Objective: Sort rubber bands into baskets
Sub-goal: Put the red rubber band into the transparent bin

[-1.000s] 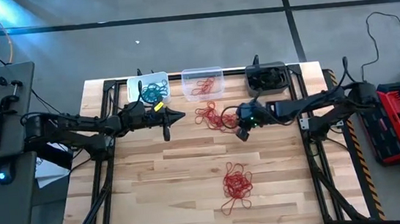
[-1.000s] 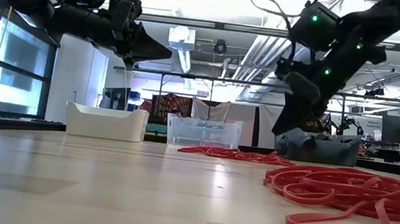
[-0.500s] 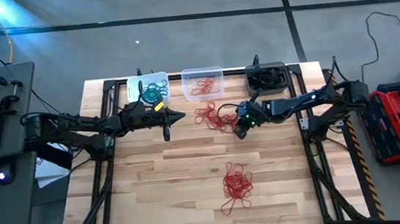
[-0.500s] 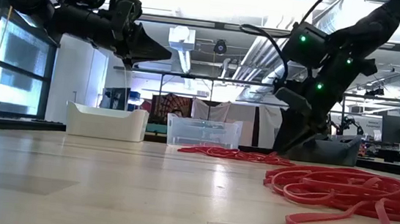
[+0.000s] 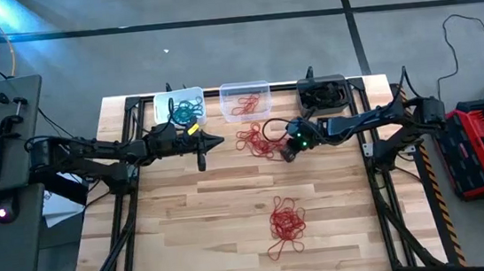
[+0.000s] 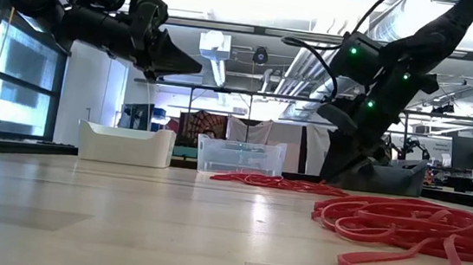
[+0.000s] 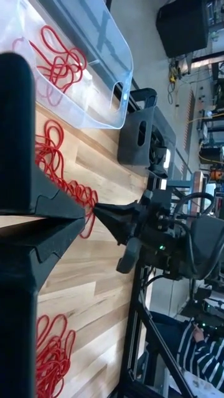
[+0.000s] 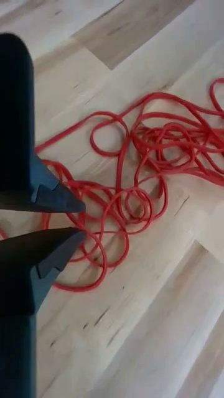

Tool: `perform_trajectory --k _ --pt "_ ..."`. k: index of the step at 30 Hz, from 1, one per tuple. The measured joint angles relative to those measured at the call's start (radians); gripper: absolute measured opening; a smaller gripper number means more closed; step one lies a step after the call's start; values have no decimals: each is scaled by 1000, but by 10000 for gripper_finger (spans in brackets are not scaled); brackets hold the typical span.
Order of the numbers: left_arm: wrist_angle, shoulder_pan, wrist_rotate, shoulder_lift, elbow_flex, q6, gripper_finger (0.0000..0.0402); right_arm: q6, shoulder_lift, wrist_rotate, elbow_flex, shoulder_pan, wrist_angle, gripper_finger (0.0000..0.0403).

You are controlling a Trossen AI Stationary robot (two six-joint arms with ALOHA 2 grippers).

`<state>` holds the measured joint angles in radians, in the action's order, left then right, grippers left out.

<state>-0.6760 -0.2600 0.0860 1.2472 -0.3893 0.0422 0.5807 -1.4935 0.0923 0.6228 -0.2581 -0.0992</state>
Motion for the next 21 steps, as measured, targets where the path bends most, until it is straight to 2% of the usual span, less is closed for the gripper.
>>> perform_trajectory --k 7,12,16,21 --pt "1 0 0 0 0 7 0 179 0 -38 0 -6 -6 101" --pt "-1 0 0 0 0 7 0 205 0 -41 0 -6 -8 133" --pt "-1 0 0 0 0 7 0 203 0 -19 0 -10 1 125" --pt "-1 0 0 0 0 7 0 204 0 -23 0 -10 3 83"
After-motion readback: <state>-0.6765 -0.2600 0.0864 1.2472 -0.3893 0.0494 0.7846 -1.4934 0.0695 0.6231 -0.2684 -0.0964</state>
